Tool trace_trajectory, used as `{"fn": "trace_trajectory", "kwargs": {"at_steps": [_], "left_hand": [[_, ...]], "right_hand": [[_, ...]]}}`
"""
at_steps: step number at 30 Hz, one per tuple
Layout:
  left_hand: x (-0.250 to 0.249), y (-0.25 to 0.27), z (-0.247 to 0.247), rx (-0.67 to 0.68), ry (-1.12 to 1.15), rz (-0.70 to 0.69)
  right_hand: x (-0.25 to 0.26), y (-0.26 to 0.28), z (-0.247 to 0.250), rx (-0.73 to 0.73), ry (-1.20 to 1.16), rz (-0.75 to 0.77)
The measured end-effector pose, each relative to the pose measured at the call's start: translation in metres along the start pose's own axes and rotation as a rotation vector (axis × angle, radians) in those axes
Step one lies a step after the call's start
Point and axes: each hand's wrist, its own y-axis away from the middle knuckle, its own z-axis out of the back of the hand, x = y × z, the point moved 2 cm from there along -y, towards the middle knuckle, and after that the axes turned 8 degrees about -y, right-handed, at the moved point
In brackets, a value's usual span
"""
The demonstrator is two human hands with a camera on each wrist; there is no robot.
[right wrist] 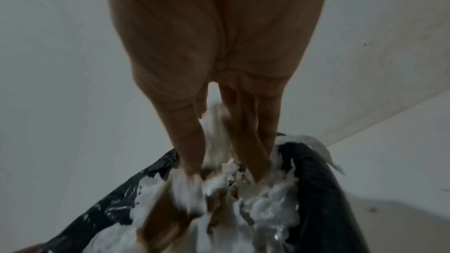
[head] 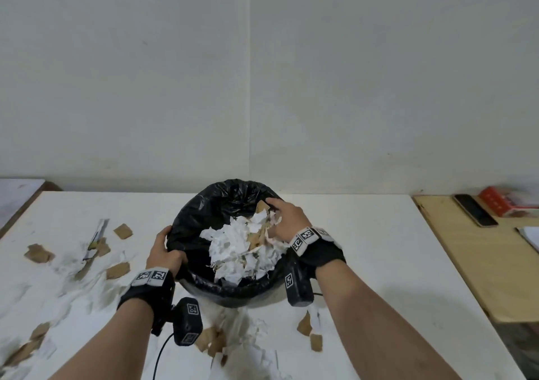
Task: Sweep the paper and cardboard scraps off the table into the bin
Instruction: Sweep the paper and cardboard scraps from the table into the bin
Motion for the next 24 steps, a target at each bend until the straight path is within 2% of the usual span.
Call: {"fn": "trace_trajectory", "kwargs": {"at_steps": [1, 3, 6, 8, 11, 14, 18, 21, 24], "left_hand": [[-0.002, -0.002, 0.001, 0.002, -0.004, -0.005], [-0.004, -0.003, 0.004, -0.003, 0.002, -0.016], [-0.006, -0.005, 0.011, -0.029, 0.013, -0.024], [-0.006, -0.008, 0.015, -0.051, 0.020, -0.020], [-0.005, -0.018, 0.018, -0.073, 0.025, -0.010], [-0.001, -0.028, 0.021, -0.117, 0.029, 0.015], [0.004, -0.041, 0.022, -0.179, 0.071, 0.057], [0.008, -0.045, 0.022, -0.207, 0.104, 0.070], [0.009, -0.043, 0.024, -0.245, 0.105, 0.058]], "right_hand": [[0.004, 0.003, -0.002, 0.049, 0.003, -0.011], [0.009, 0.008, 0.005, 0.049, -0.054, -0.019], [0.006, 0.007, 0.032, -0.076, -0.192, -0.027], [-0.005, 0.001, 0.051, -0.168, -0.196, -0.054], [-0.037, -0.011, 0.064, -0.203, -0.171, -0.153], [-0.081, -0.027, 0.052, -0.092, -0.090, -0.270], [-0.130, -0.050, 0.018, 0.081, 0.060, -0.336], [-0.151, -0.067, -0.012, 0.241, 0.251, -0.322], [-0.158, -0.080, -0.042, 0.308, 0.343, -0.269]]}}
